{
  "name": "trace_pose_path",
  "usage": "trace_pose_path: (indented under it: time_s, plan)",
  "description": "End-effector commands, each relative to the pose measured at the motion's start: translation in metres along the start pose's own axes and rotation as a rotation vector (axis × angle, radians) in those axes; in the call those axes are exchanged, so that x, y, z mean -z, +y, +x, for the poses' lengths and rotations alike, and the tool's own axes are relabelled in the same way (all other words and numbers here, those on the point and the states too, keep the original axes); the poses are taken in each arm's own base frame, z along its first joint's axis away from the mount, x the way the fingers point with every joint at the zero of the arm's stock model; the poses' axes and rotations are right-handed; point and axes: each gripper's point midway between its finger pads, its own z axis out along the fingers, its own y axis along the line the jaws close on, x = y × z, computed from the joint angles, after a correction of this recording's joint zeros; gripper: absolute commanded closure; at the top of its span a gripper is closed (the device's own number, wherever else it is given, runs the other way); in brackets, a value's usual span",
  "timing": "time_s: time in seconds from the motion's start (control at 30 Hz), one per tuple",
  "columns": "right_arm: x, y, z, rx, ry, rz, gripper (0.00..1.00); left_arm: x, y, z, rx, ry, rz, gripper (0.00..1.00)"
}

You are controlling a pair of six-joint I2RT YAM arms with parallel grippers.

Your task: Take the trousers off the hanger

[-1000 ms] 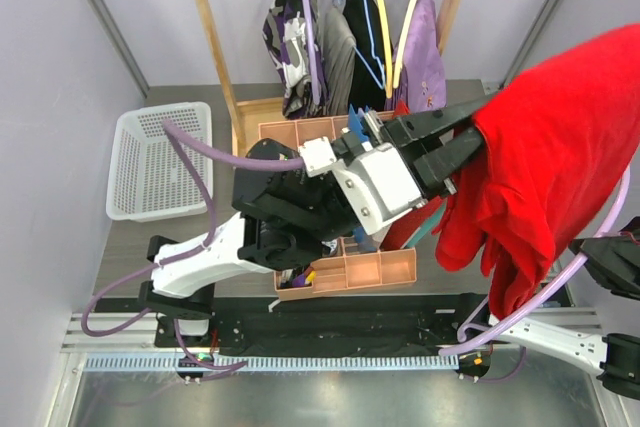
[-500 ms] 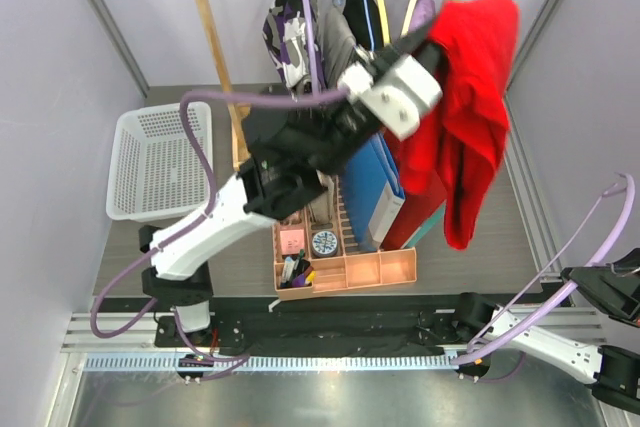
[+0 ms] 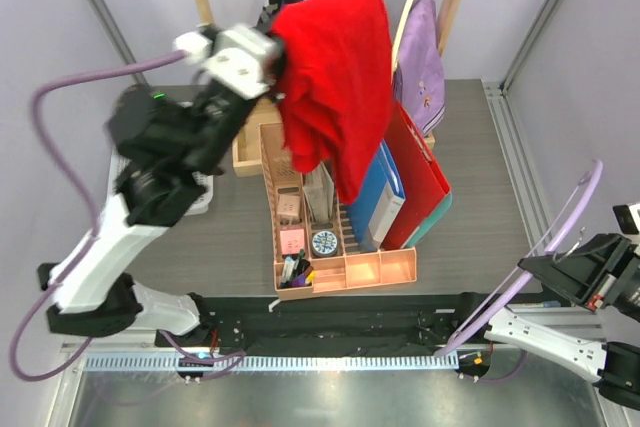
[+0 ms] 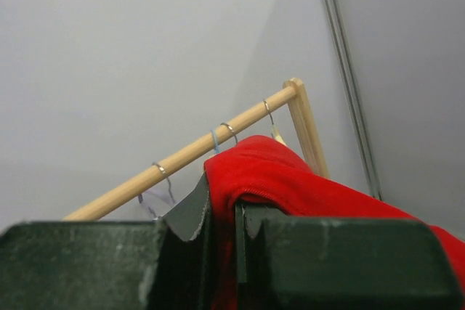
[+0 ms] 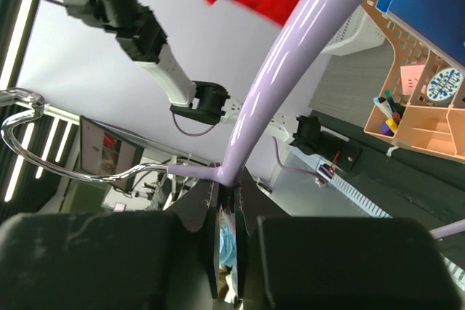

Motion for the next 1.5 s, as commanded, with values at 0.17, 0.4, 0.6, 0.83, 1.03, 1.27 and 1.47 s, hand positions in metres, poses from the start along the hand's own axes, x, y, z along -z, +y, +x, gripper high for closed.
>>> trace_pose_path:
  time_s: [0.17,0.4,0.6,0.83,1.03,1.27,1.47]
  plan:
    - [-0.027,0.017,0.009,0.043,0.059,-0.035,0.99,0.122,0.107,-0.054,0.124,-0.068,-0.208,1.0]
    - [-0.033,0.023,0.016,0.043,0.089,-0.072,0.99,0.149,0.109,0.011,-0.006,0.228,-0.247,1.0]
    - [-0.045,0.018,0.025,0.034,0.115,-0.068,0.99,0.183,0.128,0.058,-0.059,0.405,-0.46,1.0]
    - [-0.061,0.017,0.037,0.056,0.162,-0.067,0.99,0.203,0.131,0.092,-0.069,0.546,-0.618,1.0]
    - [-0.068,0.011,0.041,0.087,0.179,-0.043,0.99,0.207,0.143,0.117,-0.033,0.603,-0.737,1.0]
    - [-0.065,0.012,0.041,0.093,0.186,-0.046,0.99,0.212,0.181,0.19,0.047,0.773,-0.821,1.0]
    - [-0.063,0.008,0.044,0.075,0.191,-0.042,0.99,0.259,0.251,0.243,0.111,0.917,-1.124,1.0]
